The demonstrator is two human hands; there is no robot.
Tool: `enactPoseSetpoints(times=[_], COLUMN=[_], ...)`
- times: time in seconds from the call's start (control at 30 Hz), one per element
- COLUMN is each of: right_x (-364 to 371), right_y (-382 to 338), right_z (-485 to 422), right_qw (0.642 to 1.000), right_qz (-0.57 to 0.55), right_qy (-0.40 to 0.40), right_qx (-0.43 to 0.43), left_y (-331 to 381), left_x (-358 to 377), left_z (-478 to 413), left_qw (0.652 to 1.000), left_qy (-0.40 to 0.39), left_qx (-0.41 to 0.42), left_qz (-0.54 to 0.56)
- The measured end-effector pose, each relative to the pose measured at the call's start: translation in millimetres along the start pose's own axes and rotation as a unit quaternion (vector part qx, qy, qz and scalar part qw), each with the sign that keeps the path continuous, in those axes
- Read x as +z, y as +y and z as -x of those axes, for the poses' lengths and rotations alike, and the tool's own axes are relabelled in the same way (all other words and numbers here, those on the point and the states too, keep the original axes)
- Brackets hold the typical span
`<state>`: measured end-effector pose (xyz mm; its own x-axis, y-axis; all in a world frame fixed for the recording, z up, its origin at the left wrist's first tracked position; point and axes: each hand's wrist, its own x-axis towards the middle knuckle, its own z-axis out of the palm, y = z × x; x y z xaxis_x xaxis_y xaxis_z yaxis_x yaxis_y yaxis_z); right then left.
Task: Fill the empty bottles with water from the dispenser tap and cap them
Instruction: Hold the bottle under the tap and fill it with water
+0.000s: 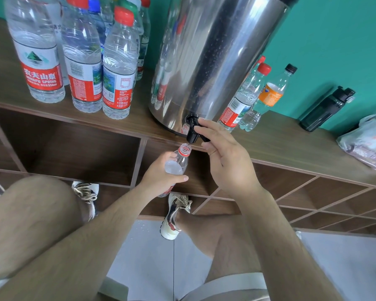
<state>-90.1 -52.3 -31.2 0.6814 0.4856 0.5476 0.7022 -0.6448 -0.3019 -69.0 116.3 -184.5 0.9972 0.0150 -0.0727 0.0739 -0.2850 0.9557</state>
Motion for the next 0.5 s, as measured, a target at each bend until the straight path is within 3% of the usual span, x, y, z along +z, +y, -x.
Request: enactPoseSetpoints(times=[0.5], right_x=[-2.1], right_y=[3.2], right_z=[-0.6], right_qw=[1.0], right_qz=[0.016], right_qy=[-0.012], right_qx=[-0.003], left_y=[0.9], left_x=[0.5], left_z=[-1.3], left_qw=[1.0], left_qy=[0.0], left_qx=[-0.002], left_qz=[0.007])
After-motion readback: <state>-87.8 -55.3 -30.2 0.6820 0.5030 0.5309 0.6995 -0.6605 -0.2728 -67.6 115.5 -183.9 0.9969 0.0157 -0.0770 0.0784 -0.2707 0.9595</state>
